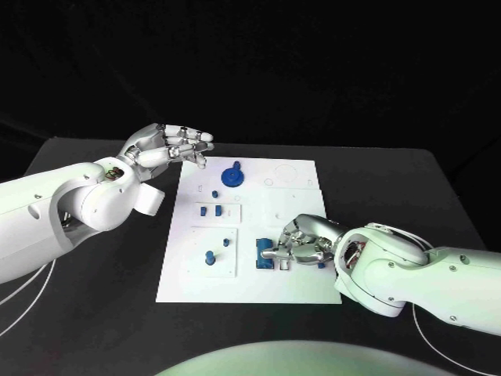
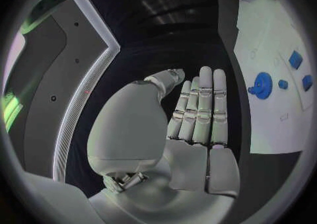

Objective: Assemble the parts on the task board

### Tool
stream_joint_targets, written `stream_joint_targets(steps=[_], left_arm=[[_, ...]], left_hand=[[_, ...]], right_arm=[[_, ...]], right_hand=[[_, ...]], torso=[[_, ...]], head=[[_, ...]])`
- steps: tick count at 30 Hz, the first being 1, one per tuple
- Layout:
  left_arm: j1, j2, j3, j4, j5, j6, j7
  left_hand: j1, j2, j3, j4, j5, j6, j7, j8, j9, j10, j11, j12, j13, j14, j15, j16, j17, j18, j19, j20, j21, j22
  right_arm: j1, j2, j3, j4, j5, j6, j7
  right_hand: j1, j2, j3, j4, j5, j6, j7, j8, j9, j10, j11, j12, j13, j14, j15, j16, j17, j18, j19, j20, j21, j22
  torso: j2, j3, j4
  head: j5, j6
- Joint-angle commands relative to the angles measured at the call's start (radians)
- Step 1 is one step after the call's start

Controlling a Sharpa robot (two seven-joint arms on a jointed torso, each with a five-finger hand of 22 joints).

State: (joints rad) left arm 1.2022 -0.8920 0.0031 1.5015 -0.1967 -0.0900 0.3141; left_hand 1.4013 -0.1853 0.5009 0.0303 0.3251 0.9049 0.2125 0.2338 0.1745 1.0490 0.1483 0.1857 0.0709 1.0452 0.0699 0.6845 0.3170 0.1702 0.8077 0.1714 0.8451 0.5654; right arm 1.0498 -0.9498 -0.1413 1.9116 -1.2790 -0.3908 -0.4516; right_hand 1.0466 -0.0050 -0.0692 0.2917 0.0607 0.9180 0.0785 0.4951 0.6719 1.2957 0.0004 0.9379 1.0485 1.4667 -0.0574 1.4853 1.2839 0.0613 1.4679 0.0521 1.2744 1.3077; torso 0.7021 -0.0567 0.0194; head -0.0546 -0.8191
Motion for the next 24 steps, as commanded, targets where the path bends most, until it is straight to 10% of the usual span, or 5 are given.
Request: stream_joint_targets(steps=[1,12,24], left_arm=[[0.0,0.0,0.001,0.003,0.004,0.015,0.003],[0.0,0.001,0.0,0.002,0.004,0.014,0.005],[0.0,0.005,0.0,0.0,0.004,0.015,0.005]], left_hand=[[-0.001,0.008,-0.001,-0.001,0.005,0.001,0.002,0.001,-0.001,-0.006,0.001,0.005,0.001,-0.003,0.005,-0.004,0.001,0.012,-0.009,-0.001,-0.004,0.001],[-0.001,0.008,-0.001,-0.001,0.005,0.001,0.002,0.001,-0.001,-0.006,0.001,0.005,0.001,-0.003,0.005,-0.004,0.001,0.012,-0.009,-0.001,-0.004,0.001],[-0.001,0.008,-0.001,-0.001,0.005,0.001,0.002,0.001,-0.001,-0.006,0.001,0.005,0.001,-0.003,0.005,-0.004,0.001,0.012,-0.009,-0.001,-0.004,0.001]], right_arm=[[-0.001,-0.021,0.0,0.01,-0.019,-0.019,0.023],[0.008,-0.065,0.0,0.023,-0.012,-0.026,0.08],[0.002,-0.023,-0.003,0.007,-0.025,0.017,0.079]], right_hand=[[0.04,0.009,-0.015,0.0,0.02,-0.008,0.0,0.004,0.001,0.005,0.004,-0.006,0.002,0.055,-0.003,-0.004,0.001,-0.003,0.001,-0.003,-0.003,0.186],[0.248,0.013,-0.062,-0.012,0.082,-0.004,-0.001,-0.011,-0.006,0.017,0.002,0.006,0.026,0.055,-0.005,-0.002,0.006,-0.003,0.001,-0.004,-0.007,0.186],[0.289,0.018,-0.076,-0.006,0.094,0.028,-0.013,0.002,-0.002,0.072,-0.009,0.11,0.108,0.06,-0.012,0.007,0.033,-0.004,0.004,-0.009,0.001,0.188]], torso=[[0.0,-0.0001,-0.0004],[-0.001,0.003,-0.0048],[0.0,0.0,-0.004]], head=[[-0.002,0.002],[-0.004,0.005],[0.0,0.001]])
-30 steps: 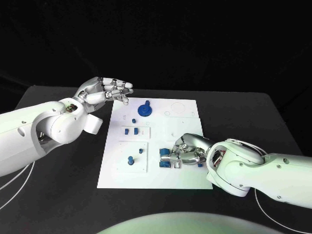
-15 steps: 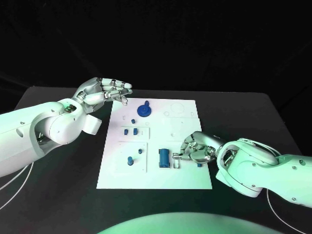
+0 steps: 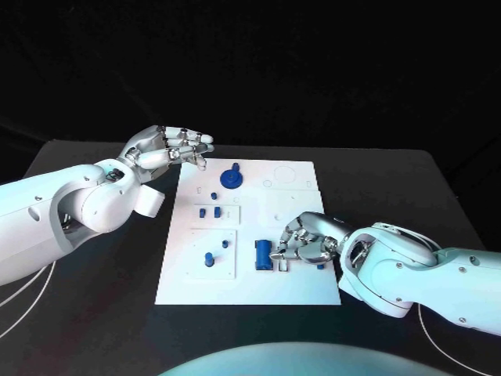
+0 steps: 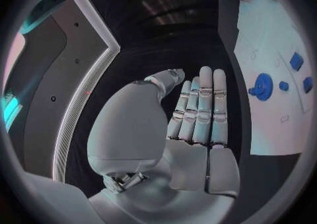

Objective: Assemble the parts on the task board

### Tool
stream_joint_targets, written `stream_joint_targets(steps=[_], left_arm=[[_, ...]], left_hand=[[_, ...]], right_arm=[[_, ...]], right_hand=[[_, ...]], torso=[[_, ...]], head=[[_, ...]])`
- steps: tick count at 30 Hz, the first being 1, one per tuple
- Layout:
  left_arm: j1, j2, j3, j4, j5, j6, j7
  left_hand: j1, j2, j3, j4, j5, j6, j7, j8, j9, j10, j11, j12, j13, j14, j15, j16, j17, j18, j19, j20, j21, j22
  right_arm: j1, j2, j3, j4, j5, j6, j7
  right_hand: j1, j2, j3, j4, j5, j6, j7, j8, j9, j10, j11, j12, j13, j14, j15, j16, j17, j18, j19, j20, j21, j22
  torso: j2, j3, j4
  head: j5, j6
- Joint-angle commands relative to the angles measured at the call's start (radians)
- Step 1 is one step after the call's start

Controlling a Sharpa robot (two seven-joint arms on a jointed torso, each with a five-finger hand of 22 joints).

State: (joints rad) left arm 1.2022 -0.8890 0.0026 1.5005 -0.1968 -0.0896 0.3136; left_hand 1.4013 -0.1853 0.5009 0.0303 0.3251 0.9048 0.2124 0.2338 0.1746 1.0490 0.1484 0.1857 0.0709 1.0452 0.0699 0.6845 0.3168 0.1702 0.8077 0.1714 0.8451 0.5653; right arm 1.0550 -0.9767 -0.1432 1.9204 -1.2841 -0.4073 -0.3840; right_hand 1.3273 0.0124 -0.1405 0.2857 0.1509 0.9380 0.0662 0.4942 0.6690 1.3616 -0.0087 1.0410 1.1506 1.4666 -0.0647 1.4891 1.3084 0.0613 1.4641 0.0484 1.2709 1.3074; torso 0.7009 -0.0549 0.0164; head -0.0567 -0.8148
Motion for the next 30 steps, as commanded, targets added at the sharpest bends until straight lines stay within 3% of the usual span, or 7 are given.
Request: stream_joint_targets(steps=[1,21,30], left_arm=[[0.0,0.002,0.0,0.001,0.004,0.015,0.006],[0.0,-0.001,0.0,0.002,0.004,0.016,0.006],[0.0,-0.001,0.0,0.002,0.004,0.016,0.006]], left_hand=[[-0.001,0.008,-0.001,-0.001,0.005,0.001,0.002,0.001,-0.001,-0.006,0.001,0.005,0.001,-0.003,0.005,-0.004,0.002,0.012,-0.009,-0.001,-0.004,0.002],[0.001,0.008,0.0,-0.003,0.004,0.001,0.002,0.001,-0.002,-0.005,0.001,0.006,0.001,-0.003,0.005,-0.005,0.003,0.012,-0.01,-0.001,-0.002,0.003],[0.001,0.008,0.0,-0.003,0.004,0.001,0.002,0.001,-0.002,-0.005,0.001,0.006,0.001,-0.003,0.005,-0.005,0.003,0.012,-0.01,-0.001,-0.002,0.003]], right_arm=[[-0.004,0.007,-0.001,-0.003,-0.022,0.036,0.008],[-0.013,0.029,-0.002,-0.01,-0.048,0.058,-0.016],[-0.013,0.036,-0.002,-0.024,-0.063,0.049,-0.036]], right_hand=[[0.012,0.001,-0.008,0.0,0.004,0.011,-0.003,0.006,0.004,0.012,-0.001,0.021,0.016,0.06,-0.006,0.005,0.012,-0.004,0.008,-0.007,0.004,0.188],[0.032,0.001,-0.026,0.001,0.003,0.031,-0.016,0.029,0.02,0.048,-0.012,0.101,0.08,0.065,-0.016,0.014,0.042,-0.006,0.012,-0.015,0.014,0.191],[0.031,0.013,-0.028,0.004,0.006,0.034,-0.018,0.033,0.023,0.052,-0.015,0.112,0.089,0.067,-0.018,0.017,0.049,-0.007,0.014,-0.017,0.019,0.192]], torso=[[0.001,-0.0017,-0.0009],[0.0,-0.0005,-0.0011],[0.0,-0.0009,-0.0009]], head=[[0.002,-0.004],[0.005,-0.01],[0.005,-0.011]])
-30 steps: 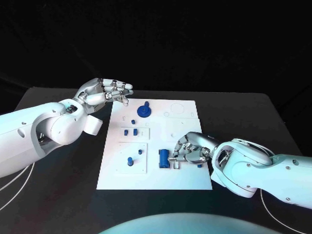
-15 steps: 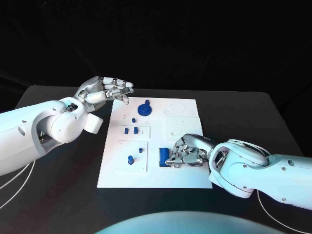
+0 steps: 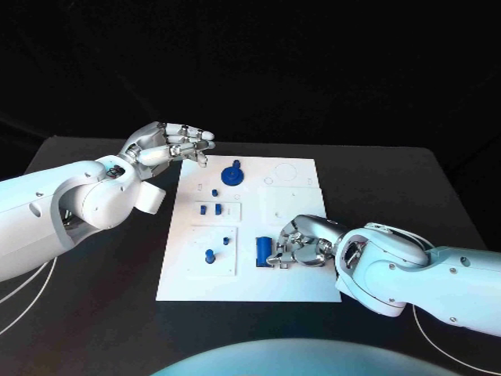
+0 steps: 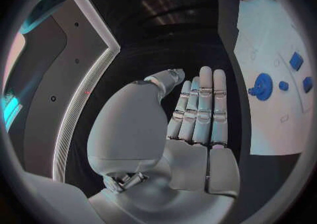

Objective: Assemble the parts on the task board

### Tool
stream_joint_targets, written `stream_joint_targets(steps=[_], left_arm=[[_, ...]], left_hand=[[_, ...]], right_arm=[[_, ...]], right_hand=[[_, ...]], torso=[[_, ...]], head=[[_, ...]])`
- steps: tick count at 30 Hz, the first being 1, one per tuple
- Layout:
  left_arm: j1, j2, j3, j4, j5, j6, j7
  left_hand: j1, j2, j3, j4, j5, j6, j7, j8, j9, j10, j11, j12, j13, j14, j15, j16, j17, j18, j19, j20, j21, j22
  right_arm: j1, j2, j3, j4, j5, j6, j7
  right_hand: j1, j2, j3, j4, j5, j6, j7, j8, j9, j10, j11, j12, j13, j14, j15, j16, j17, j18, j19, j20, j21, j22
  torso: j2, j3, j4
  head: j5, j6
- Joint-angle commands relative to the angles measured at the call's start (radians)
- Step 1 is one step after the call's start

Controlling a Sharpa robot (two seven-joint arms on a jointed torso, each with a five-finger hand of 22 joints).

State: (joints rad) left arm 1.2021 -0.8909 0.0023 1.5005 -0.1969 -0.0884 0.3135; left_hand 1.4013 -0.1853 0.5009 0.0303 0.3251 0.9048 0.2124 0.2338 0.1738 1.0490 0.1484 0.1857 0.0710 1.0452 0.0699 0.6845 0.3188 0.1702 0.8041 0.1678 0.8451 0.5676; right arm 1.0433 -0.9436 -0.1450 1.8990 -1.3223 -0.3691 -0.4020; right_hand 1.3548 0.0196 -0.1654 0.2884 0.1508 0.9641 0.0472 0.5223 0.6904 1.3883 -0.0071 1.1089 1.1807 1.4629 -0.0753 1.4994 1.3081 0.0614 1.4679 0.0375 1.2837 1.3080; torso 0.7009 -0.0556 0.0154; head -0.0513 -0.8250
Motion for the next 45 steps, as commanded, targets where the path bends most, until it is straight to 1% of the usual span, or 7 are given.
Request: stream_joint_targets(steps=[1,12,19,24,26,32,45], left_arm=[[0.0,0.001,0.0,0.002,0.004,0.015,0.006],[0.0,0.0,0.0,0.002,0.004,0.015,0.006],[0.0,-0.002,0.0,0.002,0.004,0.015,0.005],[0.0,-0.004,0.0,0.005,0.004,0.014,0.005],[0.0,-0.005,0.0,0.005,0.004,0.013,0.005],[0.0,-0.007,0.0,0.006,0.004,0.013,0.005],[0.0,-0.009,0.0,0.006,0.004,0.015,0.004]], left_hand=[[0.001,0.008,0.0,-0.003,0.004,0.001,0.003,0.001,-0.001,-0.005,0.001,0.006,0.001,-0.003,0.005,-0.005,0.001,0.012,-0.006,0.003,-0.002,0.001],[0.001,0.008,0.0,-0.003,0.004,0.001,0.003,0.001,-0.001,-0.005,0.001,0.006,0.001,-0.003,0.005,-0.005,0.001,0.012,-0.006,0.003,-0.002,0.001],[0.001,0.008,0.0,-0.003,0.004,0.001,0.003,0.001,-0.001,-0.005,0.001,0.006,0.001,-0.003,0.005,-0.005,0.001,0.012,-0.006,0.003,-0.002,0.001],[0.001,0.008,0.0,-0.003,0.004,0.001,0.003,0.001,-0.001,-0.005,0.001,0.006,0.001,-0.003,0.005,-0.005,0.001,0.012,-0.006,0.003,-0.002,0.001],[0.001,0.008,0.0,-0.003,0.004,0.001,0.003,0.001,-0.001,-0.005,0.001,0.006,0.001,-0.003,0.005,-0.005,0.001,0.012,-0.006,0.003,-0.002,0.001],[0.001,0.008,0.0,-0.003,0.004,0.001,0.003,0.001,-0.001,-0.005,0.001,0.006,0.001,-0.003,0.005,-0.005,0.001,0.012,-0.006,0.003,-0.002,0.001],[0.002,0.009,-0.001,-0.005,0.004,0.002,0.002,0.002,-0.002,-0.005,0.001,0.007,0.001,-0.002,0.005,-0.007,0.003,0.011,-0.007,0.002,0.001,0.004]], right_arm=[[-0.001,0.004,0.0,-0.003,-0.026,0.01,-0.02],[-0.001,-0.019,0.0,0.007,-0.046,-0.042,-0.019],[0.008,-0.088,0.002,0.035,-0.043,-0.08,-0.002],[0.013,-0.15,0.003,0.039,-0.05,-0.1,-0.003],[0.013,-0.174,0.003,0.043,-0.059,-0.104,-0.005],[0.013,-0.218,0.002,0.047,-0.082,-0.104,-0.013],[-0.027,-0.218,-0.002,0.032,-0.1,-0.064,-0.038]], right_hand=[[0.004,0.006,-0.003,0.001,0.006,0.008,0.001,0.006,0.002,0.026,-0.017,0.045,0.06,0.07,-0.007,0.007,0.05,-0.008,0.01,-0.006,0.007,0.192],[-0.001,0.026,-0.009,0.002,0.033,0.006,-0.002,0.01,0.006,0.026,-0.019,0.049,0.064,0.071,-0.01,0.008,0.053,-0.007,0.011,-0.01,0.006,0.192],[0.001,0.022,-0.018,0.0,0.044,-0.007,0.001,0.004,0.005,0.013,-0.017,0.022,0.045,0.069,-0.009,0.005,0.045,-0.005,0.005,-0.01,-0.01,0.188],[0.007,0.018,-0.038,0.0,0.043,-0.045,0.02,-0.026,-0.007,-0.007,-0.002,-0.002,0.031,0.065,0.003,-0.001,0.031,0.0,-0.006,-0.002,-0.041,0.18],[0.009,0.017,-0.042,0.0,0.042,-0.049,0.023,-0.032,-0.009,-0.009,0.001,-0.005,0.03,0.065,0.005,-0.001,0.032,0.0,-0.006,0.0,-0.042,0.18],[0.012,0.015,-0.046,-0.001,0.04,-0.052,0.025,-0.038,-0.012,-0.011,0.003,-0.008,0.028,0.065,0.007,0.0,0.035,-0.001,-0.005,0.002,-0.038,0.181],[0.025,0.017,-0.049,-0.003,0.038,-0.047,0.026,-0.044,-0.015,-0.012,0.004,-0.006,0.029,0.066,0.009,0.001,0.039,-0.002,-0.004,0.004,-0.033,0.182]], torso=[[0.0,-0.0002,0.0001],[0.0,0.0004,-0.0012],[-0.002,-0.0002,-0.0022],[-0.001,-0.0013,-0.0021],[0.0,-0.0004,-0.0007],[-0.001,0.0001,-0.0041],[0.001,-0.0001,-0.0005]], head=[[0.0,0.0],[-0.001,0.002],[-0.007,0.005],[-0.011,0.005],[-0.014,0.006],[-0.018,0.006],[-0.021,0.005]])
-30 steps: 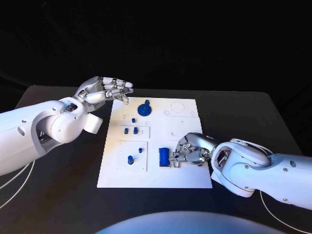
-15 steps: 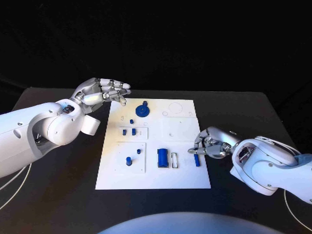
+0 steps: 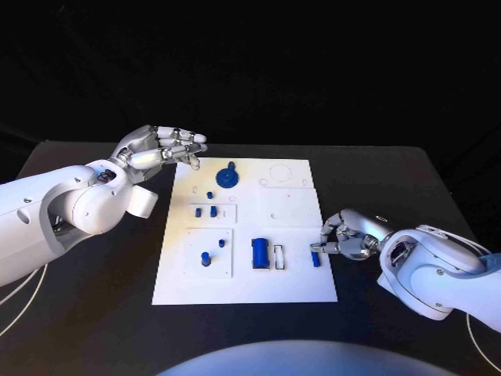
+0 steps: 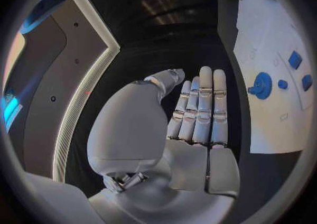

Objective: Assemble the parts on the task board

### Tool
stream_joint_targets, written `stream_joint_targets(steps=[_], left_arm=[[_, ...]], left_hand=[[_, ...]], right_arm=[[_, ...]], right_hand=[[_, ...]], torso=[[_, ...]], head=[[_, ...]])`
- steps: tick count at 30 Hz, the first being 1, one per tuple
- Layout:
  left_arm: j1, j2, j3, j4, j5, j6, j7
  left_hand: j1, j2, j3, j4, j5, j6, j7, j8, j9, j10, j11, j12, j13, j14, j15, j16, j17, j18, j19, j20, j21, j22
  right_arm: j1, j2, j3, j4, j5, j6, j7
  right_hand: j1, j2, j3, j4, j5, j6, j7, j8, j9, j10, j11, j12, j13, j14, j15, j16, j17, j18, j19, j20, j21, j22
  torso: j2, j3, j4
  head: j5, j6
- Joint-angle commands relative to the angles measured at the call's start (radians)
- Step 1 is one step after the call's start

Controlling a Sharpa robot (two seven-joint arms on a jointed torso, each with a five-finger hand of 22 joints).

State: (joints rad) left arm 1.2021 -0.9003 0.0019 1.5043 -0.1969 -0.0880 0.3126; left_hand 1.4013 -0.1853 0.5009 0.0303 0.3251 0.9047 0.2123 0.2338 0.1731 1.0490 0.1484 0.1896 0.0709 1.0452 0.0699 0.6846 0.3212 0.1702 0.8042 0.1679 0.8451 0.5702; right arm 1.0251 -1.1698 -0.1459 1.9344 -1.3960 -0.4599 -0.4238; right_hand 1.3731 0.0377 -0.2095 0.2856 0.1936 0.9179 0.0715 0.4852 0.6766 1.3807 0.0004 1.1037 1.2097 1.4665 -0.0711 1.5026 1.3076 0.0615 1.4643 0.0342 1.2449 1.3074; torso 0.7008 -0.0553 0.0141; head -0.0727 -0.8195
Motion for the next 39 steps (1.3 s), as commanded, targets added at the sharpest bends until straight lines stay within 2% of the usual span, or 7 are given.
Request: stream_joint_targets(steps=[1,14,21,26,27,30,39], left_arm=[[0.0,0.001,0.0,0.002,0.004,0.014,0.005],[0.0,-0.001,0.0,0.002,0.004,0.017,0.003],[0.0,-0.002,0.0,0.002,0.004,0.017,0.002],[0.0,-0.002,0.0,0.002,0.004,0.018,0.002],[0.0,-0.002,0.0,0.002,0.004,0.018,0.002],[0.0,-0.002,0.0,0.002,0.004,0.019,0.002],[0.0,-0.003,-0.001,0.002,0.004,0.02,0.001]], left_hand=[[0.002,0.009,-0.001,-0.005,0.004,0.002,0.002,0.002,-0.001,-0.005,0.0,0.004,0.001,-0.002,0.005,-0.007,0.001,0.011,-0.007,0.002,0.001,0.001],[0.002,0.009,-0.001,-0.005,0.004,0.002,0.002,0.002,-0.001,-0.005,0.0,0.004,0.001,-0.002,0.005,-0.007,0.001,0.011,-0.007,0.002,0.001,0.001],[0.002,0.009,-0.001,-0.005,0.004,0.002,0.002,0.002,-0.001,-0.005,0.0,0.004,0.001,-0.002,0.005,-0.007,0.001,0.011,-0.007,0.002,0.001,0.001],[0.002,0.009,-0.001,-0.005,0.004,0.002,0.002,0.002,-0.001,-0.005,0.0,0.004,0.001,-0.002,0.005,-0.007,0.001,0.011,-0.007,0.002,0.001,0.001],[0.002,0.009,-0.001,-0.005,0.004,0.002,0.002,0.002,-0.001,-0.005,0.0,0.004,0.001,-0.002,0.005,-0.007,0.001,0.011,-0.007,0.002,0.001,0.001],[0.002,0.009,-0.001,-0.005,0.004,0.002,0.002,0.002,-0.001,-0.005,0.0,0.004,0.001,-0.002,0.005,-0.007,0.001,0.011,-0.007,0.002,0.001,0.001],[0.002,0.009,-0.001,-0.005,0.004,0.002,0.002,0.002,-0.001,-0.005,0.0,0.004,0.001,-0.002,0.005,-0.007,0.001,0.011,-0.007,0.002,0.001,0.001]], right_arm=[[-0.011,0.01,-0.001,-0.004,-0.027,0.028,-0.018],[-0.035,0.045,-0.001,-0.033,-0.043,0.061,-0.033],[-0.043,0.059,-0.001,-0.047,-0.075,0.078,-0.042],[-0.052,0.071,-0.002,-0.053,-0.106,0.083,-0.05],[-0.053,0.073,-0.002,-0.053,-0.111,0.084,-0.051],[-0.056,0.076,-0.002,-0.053,-0.128,0.088,-0.057],[-0.059,0.08,-0.002,-0.042,-0.145,0.086,-0.068]], right_hand=[[0.007,-0.001,-0.005,0.0,-0.005,-0.001,0.002,-0.006,-0.002,-0.004,-0.003,-0.001,0.0,0.062,0.004,-0.003,0.04,-0.002,0.0,0.007,0.005,0.183],[0.011,-0.003,-0.009,0.0,-0.008,0.006,0.001,-0.008,-0.003,-0.005,-0.004,-0.003,0.0,0.062,0.005,-0.003,0.039,-0.001,-0.001,0.008,0.002,0.182],[0.042,-0.003,-0.012,-0.005,-0.009,0.014,-0.001,-0.015,-0.007,-0.007,-0.005,-0.003,0.001,0.062,0.003,-0.003,0.039,-0.001,-0.001,0.009,0.002,0.182],[0.107,0.002,-0.007,-0.016,-0.014,0.022,-0.004,-0.028,-0.014,-0.01,-0.008,-0.006,0.0,0.061,0.001,-0.005,0.038,0.0,-0.001,0.007,-0.001,0.182],[0.137,0.008,0.004,-0.024,-0.038,0.024,-0.005,-0.032,-0.016,-0.012,-0.01,-0.008,-0.001,0.061,-0.001,-0.005,0.038,0.0,-0.001,0.006,-0.001,0.182],[0.224,0.018,0.046,-0.046,-0.045,0.035,-0.008,-0.049,-0.029,-0.018,-0.014,-0.013,-0.002,0.061,-0.004,-0.006,0.038,0.0,-0.001,0.002,0.0,0.182],[0.284,0.005,0.099,-0.038,-0.026,0.058,-0.008,-0.073,-0.048,-0.022,-0.014,-0.018,-0.003,0.062,-0.004,-0.006,0.041,-0.001,0.0,0.001,0.002,0.183]], torso=[[0.001,-0.0001,0.0015],[0.0,0.0005,0.0005],[0.001,0.001,0.0019],[0.001,0.0011,0.0006],[0.001,0.0011,0.001],[0.001,0.0014,0.0012],[0.0,0.0004,0.0011]], head=[[0.001,0.0],[0.002,-0.001],[0.004,-0.002],[0.005,-0.003],[0.005,-0.003],[0.006,-0.003],[0.003,-0.004]])
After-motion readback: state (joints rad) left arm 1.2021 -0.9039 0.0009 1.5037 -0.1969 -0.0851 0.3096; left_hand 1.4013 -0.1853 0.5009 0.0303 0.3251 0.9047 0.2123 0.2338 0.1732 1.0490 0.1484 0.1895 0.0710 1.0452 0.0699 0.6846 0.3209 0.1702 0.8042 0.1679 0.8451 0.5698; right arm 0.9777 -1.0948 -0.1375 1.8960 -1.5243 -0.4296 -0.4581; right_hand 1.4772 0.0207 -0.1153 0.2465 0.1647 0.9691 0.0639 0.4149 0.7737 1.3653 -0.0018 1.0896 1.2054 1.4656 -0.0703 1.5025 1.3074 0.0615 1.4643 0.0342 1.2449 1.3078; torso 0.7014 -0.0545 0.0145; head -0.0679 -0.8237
